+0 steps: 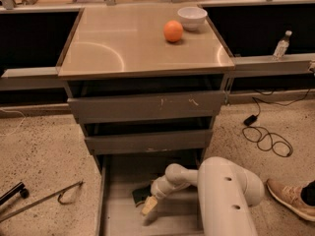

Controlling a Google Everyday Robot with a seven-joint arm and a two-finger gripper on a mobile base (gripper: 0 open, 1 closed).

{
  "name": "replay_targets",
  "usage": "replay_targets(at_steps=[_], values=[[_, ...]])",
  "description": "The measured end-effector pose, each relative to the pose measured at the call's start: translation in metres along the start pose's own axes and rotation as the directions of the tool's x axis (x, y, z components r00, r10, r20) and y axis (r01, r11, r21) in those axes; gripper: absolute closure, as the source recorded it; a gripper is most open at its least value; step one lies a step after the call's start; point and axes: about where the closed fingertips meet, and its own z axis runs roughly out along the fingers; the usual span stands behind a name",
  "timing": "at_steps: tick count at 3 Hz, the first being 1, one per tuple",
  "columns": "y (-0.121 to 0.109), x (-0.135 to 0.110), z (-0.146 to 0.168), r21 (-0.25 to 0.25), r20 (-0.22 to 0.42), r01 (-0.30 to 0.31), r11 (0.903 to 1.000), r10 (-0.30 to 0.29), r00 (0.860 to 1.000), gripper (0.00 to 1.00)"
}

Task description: Pick sponge from bottom drawer and place on counter

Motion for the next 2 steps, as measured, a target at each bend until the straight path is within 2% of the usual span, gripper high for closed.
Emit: replay_targets(at_steps=[2], values=[[-0.004, -0.021, 0.016, -0.013, -0.006, 0.039, 0.9991, -0.039, 0.999, 0.0]])
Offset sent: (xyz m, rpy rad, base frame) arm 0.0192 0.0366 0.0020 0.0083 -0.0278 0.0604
